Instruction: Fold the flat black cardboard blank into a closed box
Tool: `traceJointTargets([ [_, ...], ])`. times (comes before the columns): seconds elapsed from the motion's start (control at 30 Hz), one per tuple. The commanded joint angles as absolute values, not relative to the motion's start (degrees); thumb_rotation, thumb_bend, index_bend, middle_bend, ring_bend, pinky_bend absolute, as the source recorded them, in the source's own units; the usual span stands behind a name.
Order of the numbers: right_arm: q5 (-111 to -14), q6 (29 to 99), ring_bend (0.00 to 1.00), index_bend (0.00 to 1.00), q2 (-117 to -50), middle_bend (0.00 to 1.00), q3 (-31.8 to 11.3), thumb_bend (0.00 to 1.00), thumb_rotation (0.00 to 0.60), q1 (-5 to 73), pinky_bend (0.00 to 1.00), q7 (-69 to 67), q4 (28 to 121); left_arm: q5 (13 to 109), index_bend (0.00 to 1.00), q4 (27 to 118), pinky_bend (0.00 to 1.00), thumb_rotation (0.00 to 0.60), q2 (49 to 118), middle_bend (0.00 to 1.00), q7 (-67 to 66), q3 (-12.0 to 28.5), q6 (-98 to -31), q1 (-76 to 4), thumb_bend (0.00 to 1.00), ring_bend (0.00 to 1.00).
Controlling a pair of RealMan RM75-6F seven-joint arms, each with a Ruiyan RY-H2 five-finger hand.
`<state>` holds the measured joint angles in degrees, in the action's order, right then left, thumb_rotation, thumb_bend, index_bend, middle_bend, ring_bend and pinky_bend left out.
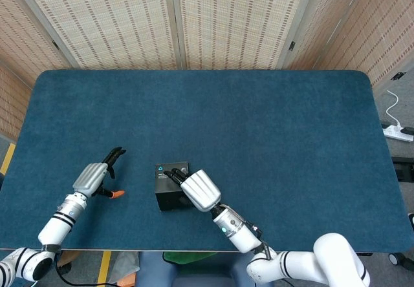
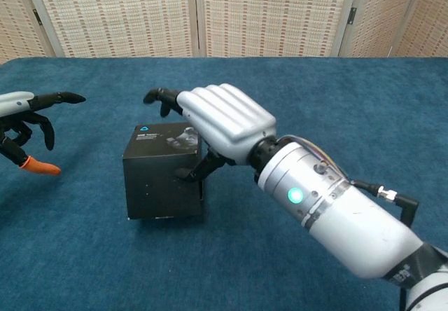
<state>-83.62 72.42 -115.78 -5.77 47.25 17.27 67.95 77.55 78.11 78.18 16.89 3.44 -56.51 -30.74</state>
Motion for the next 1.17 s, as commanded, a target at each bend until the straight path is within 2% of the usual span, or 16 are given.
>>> traceJointTargets([
  [0.03, -85.97, 74.62, 0.71, 0.05, -111.67, 0.16, -5.62, 0.16, 0.600, 45.41, 1.00, 16.32, 72.62, 77.29, 0.00, 79.59, 0.69, 0.600, 77.20, 0.00, 12.48, 3.80, -60.25, -29.02, 0.17, 0.40],
  [0.2, -87.14, 79.03, 0.69, 0.05, -102.49, 0.21, -4.82, 0.16, 0.600, 40.86, 1.00, 18.64, 80.55, 75.18, 0.00, 79.52, 0.61, 0.600, 77.24, 0.03, 5.71, 5.18, -65.96, -26.42, 0.17, 0.37],
  [0.23, -87.08, 79.89, 0.66, 0.05, -100.40, 0.25, -4.55, 0.17, 0.600, 39.75, 1.00, 19.32, 82.24, 74.91, 0.00, 79.48, 0.57, 0.600, 77.19, 0.04, 4.48, 5.36, -67.14, -25.87, 0.17, 0.36],
  [0.3, -85.87, 81.15, 0.54, 0.06, -94.89, 0.32, -3.86, 0.17, 0.600, 36.95, 0.96, 19.40, 87.58, 74.48, 0.03, 79.31, 0.50, 0.600, 77.19, 0.07, 1.72, 5.52, -69.90, -24.44, 0.18, 0.32],
  [0.33, -85.15, 81.33, 0.43, 0.06, -92.24, 0.36, -3.46, 0.17, 0.600, 35.77, 0.86, 18.55, 90.20, 74.37, 0.05, 79.27, 0.46, 0.600, 77.19, 0.09, 0.65, 5.49, -71.03, -23.78, 0.18, 0.29],
  [0.4, -83.65, 81.65, 0.25, 0.08, -85.90, 0.36, -2.42, 0.17, 0.600, 33.18, 0.57, 16.09, 95.44, 74.00, 0.07, 79.53, 0.38, 0.600, 76.91, 0.11, -1.65, 5.20, -73.16, -22.23, 0.18, 0.25],
  [0.47, -83.07, 83.18, 0.18, 0.09, -80.91, 0.33, -1.37, 0.18, 0.600, 30.45, 0.43, 14.76, 98.01, 73.80, 0.08, 80.43, 0.33, 0.600, 76.19, 0.11, -3.41, 4.81, -75.13, -20.61, 0.17, 0.21],
  [0.6, -83.43, 86.41, 0.10, 0.08, -74.58, 0.25, 1.74, 0.18, 0.600, 25.05, 0.34, 11.93, 98.66, 74.39, 0.10, 82.58, 0.27, 0.600, 74.61, 0.11, -5.64, 3.89, -79.52, -17.32, 0.17, 0.16],
  [0.77, -85.33, 91.74, 0.01, 0.01, -70.50, 0.13, 5.01, 0.19, 0.600, 18.07, 0.24, 6.35, 96.00, 76.64, 0.11, 85.57, 0.23, 0.600, 72.65, 0.10, -6.14, 2.17, -84.84, -13.07, 0.18, 0.11],
  [0.97, -87.68, 98.50, 0.00, 0.00, -70.74, 0.11, 6.59, 0.20, 0.600, 10.72, 0.21, 0.72, 91.08, 80.99, 0.11, 88.40, 0.21, 0.600, 71.14, 0.08, -5.76, -0.17, -90.15, -8.93, 0.17, 0.10],
  [1.17, -89.15, 101.86, 0.00, 0.00, -70.73, 0.10, 7.04, 0.22, 0.600, 5.90, 0.18, -2.80, 88.58, 84.68, 0.11, 89.93, 0.20, 0.600, 70.51, 0.08, -6.03, -2.05, -93.30, -5.97, 0.18, 0.10],
])
